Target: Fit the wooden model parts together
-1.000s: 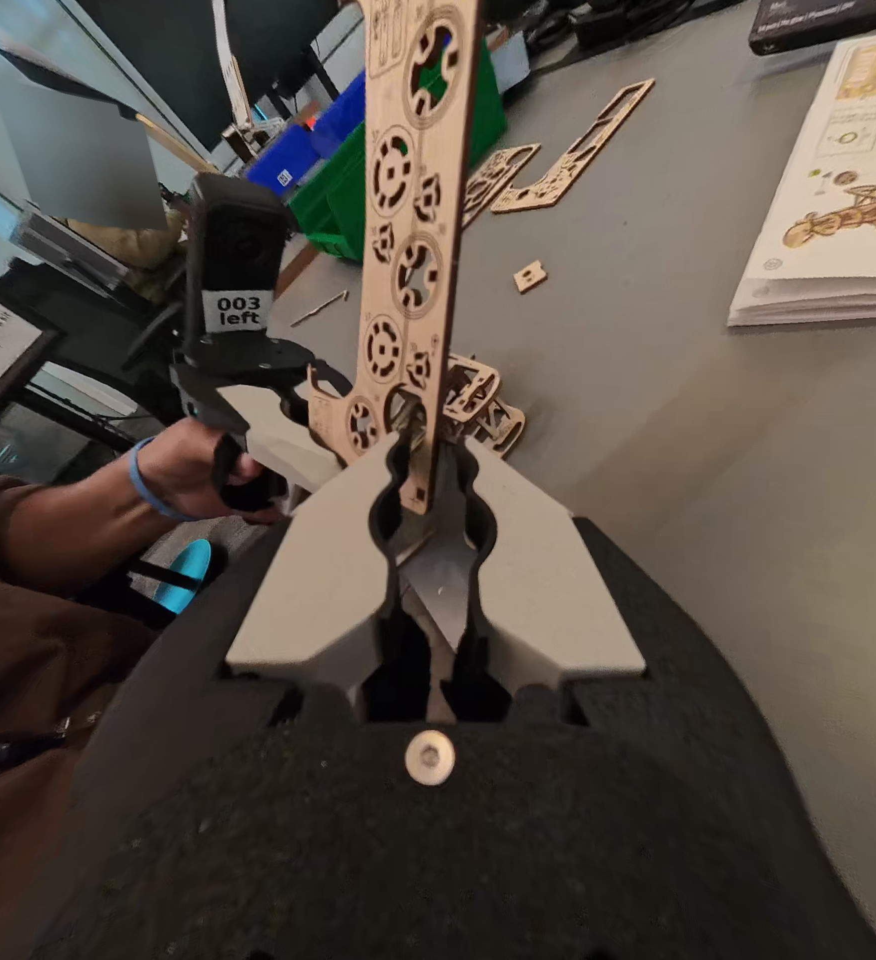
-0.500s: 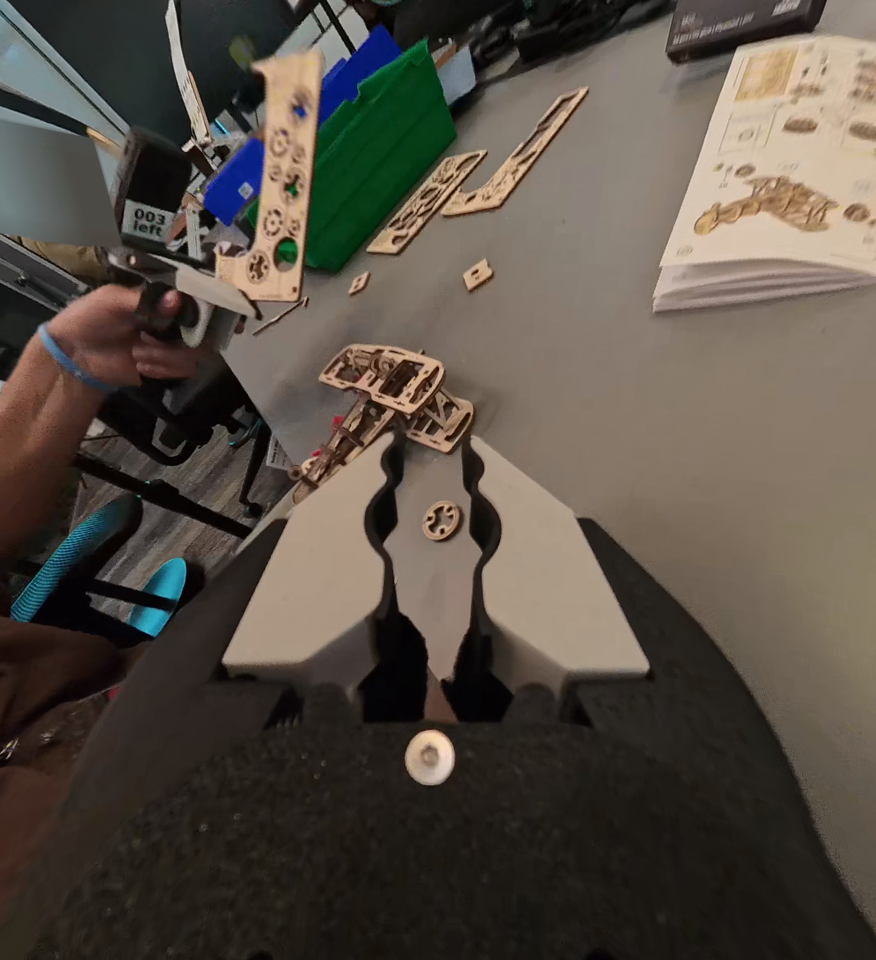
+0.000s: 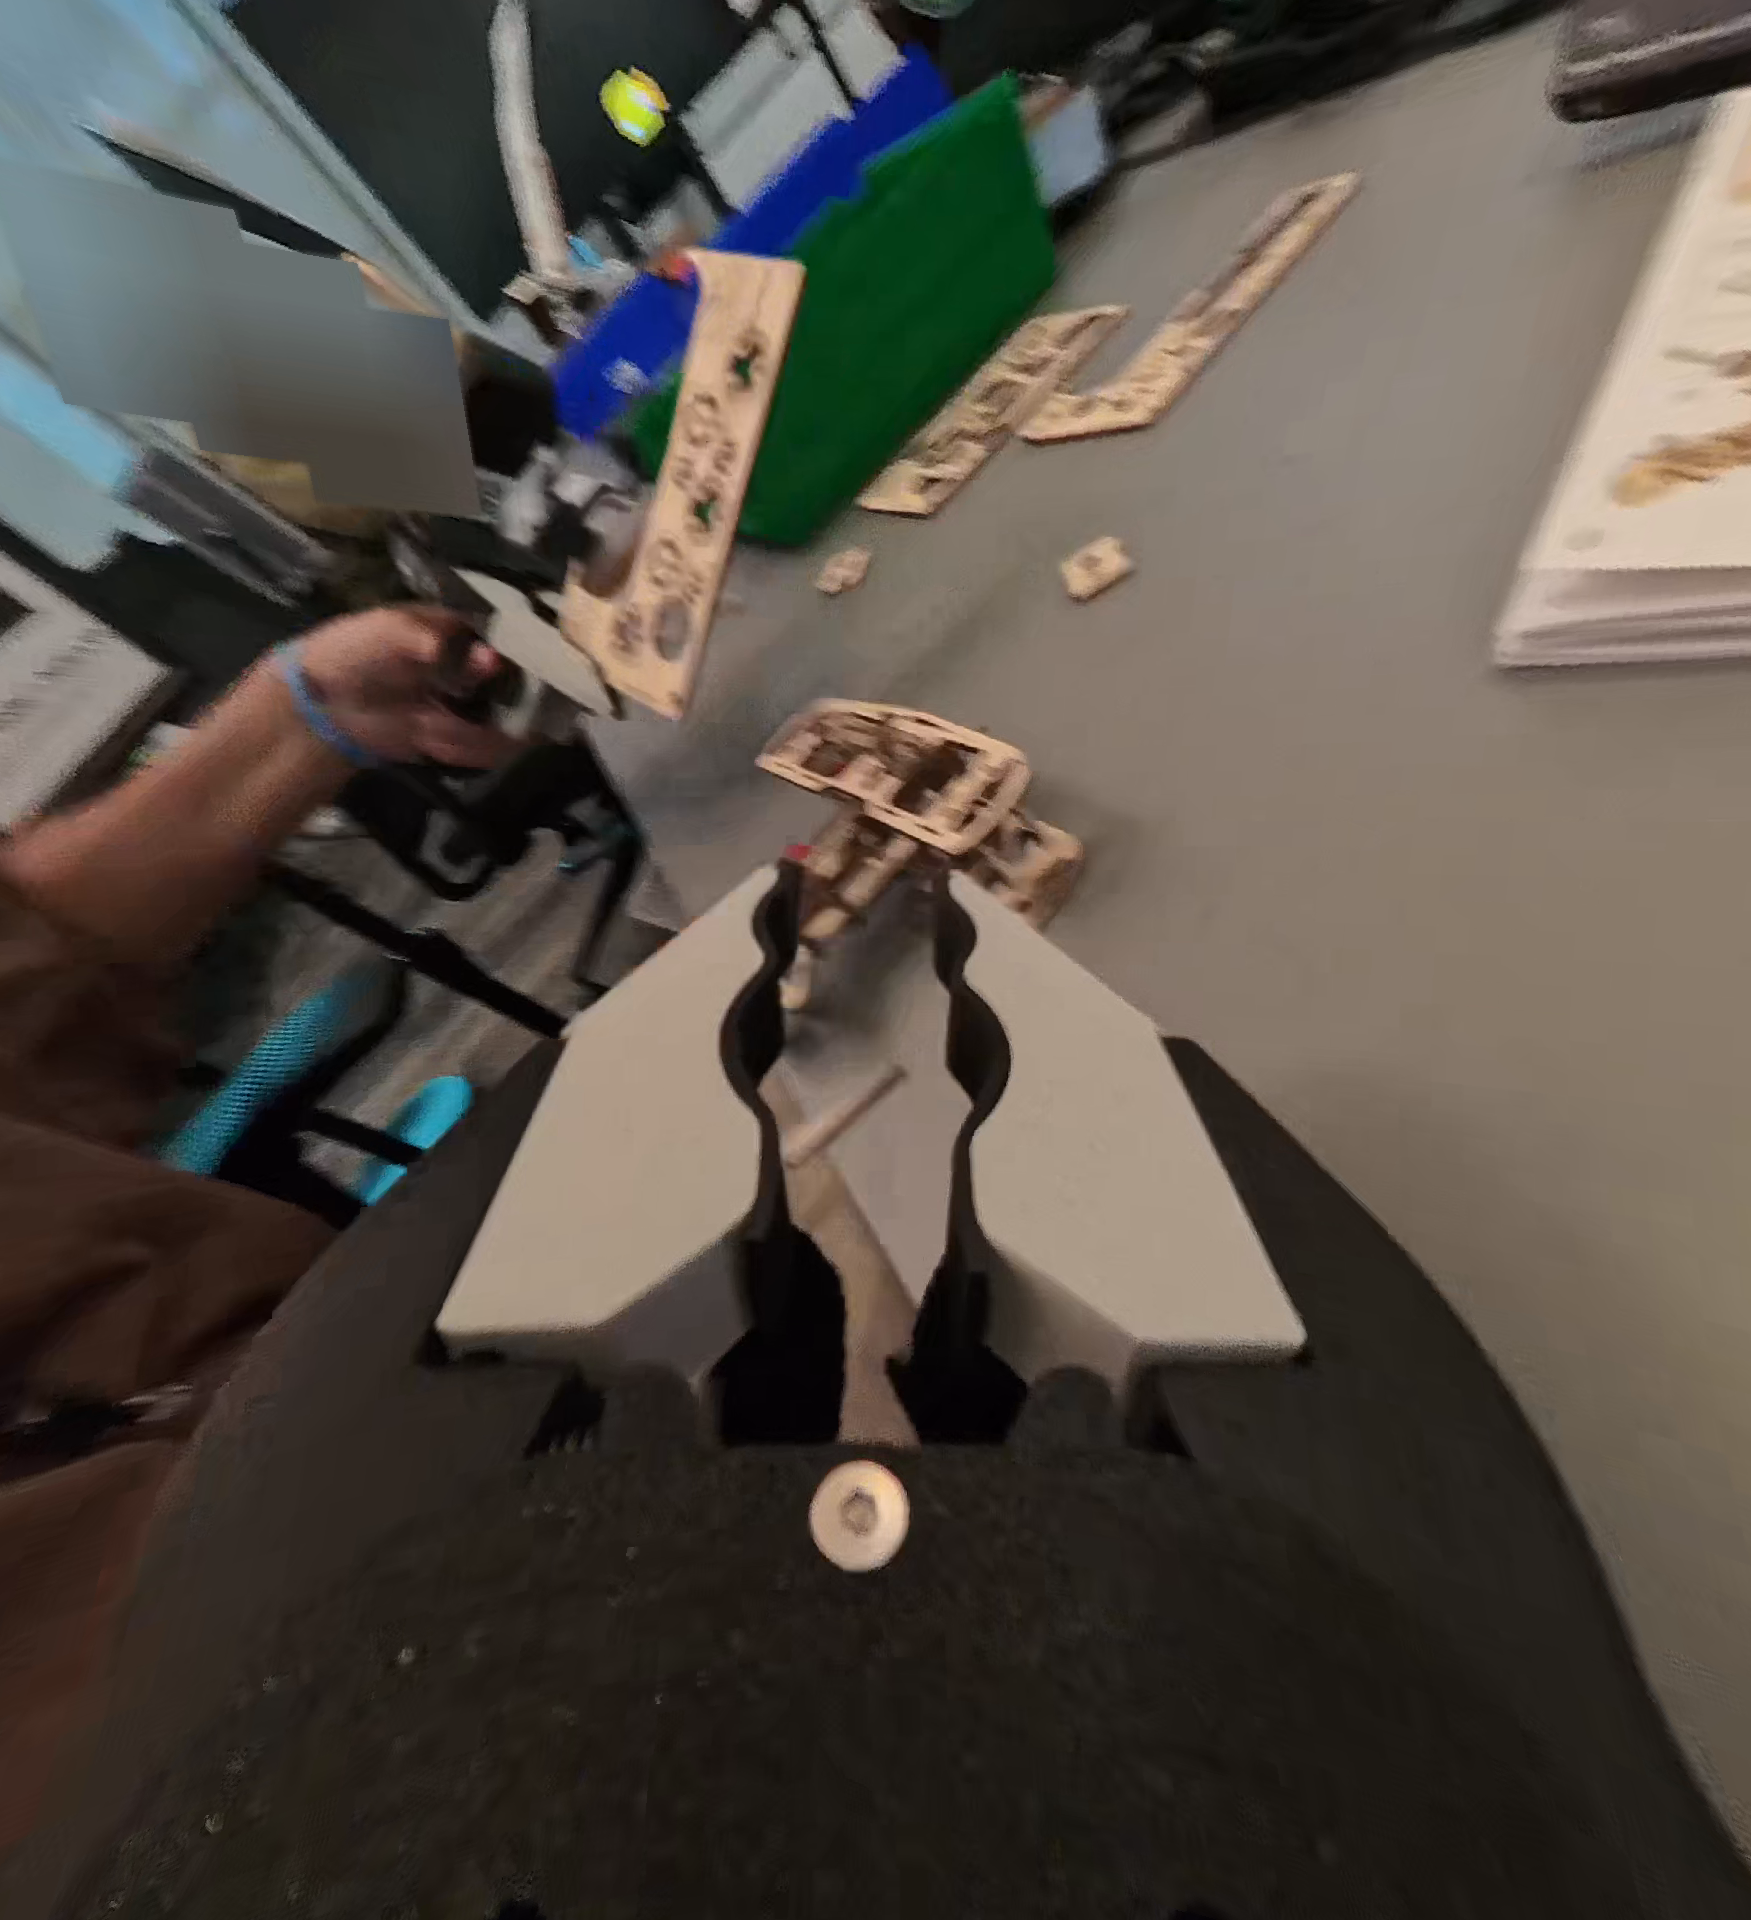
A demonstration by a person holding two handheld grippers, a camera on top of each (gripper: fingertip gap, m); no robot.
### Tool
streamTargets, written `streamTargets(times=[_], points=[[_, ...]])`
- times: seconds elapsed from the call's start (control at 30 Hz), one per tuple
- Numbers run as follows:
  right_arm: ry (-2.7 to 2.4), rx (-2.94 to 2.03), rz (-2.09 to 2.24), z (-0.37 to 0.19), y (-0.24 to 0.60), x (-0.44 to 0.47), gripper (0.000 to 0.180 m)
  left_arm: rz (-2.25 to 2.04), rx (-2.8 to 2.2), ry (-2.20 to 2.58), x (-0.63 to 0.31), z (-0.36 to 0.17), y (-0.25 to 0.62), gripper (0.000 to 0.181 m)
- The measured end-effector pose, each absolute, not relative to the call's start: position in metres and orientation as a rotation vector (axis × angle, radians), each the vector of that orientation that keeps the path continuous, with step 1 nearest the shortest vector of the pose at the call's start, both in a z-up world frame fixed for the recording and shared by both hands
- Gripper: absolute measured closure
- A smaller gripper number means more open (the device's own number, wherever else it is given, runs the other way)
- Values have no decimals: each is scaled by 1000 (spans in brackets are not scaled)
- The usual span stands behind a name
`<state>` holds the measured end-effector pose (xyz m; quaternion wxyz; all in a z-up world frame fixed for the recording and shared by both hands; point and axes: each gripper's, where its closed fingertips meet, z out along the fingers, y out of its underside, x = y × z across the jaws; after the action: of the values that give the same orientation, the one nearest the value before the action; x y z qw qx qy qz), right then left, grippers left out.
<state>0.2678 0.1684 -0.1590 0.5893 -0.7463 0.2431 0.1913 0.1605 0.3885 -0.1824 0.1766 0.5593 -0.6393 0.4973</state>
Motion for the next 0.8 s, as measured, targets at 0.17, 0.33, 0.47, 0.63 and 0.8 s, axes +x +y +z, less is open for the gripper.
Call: streamTargets(times=[0.17, 0.33, 0.47, 0.63, 0.8], points=[[454, -1504, 736, -102, 194, 238, 129, 1428, 1258, -2019, 136, -154, 281, 181], [482, -1397, 813, -88, 188, 238, 143, 1436, 994, -1956, 122, -152, 186, 181], [537, -1341, 789, -85, 165, 250, 177, 1416, 961, -1890, 124, -165, 153, 180], [551, -1427, 820, -96, 157, 246, 178, 1302, 996, -2056, 134, -185, 156, 154], [463, -1513, 911, -99, 160, 226, 178, 1405, 1047, -2178, 172, -150, 174, 143]])
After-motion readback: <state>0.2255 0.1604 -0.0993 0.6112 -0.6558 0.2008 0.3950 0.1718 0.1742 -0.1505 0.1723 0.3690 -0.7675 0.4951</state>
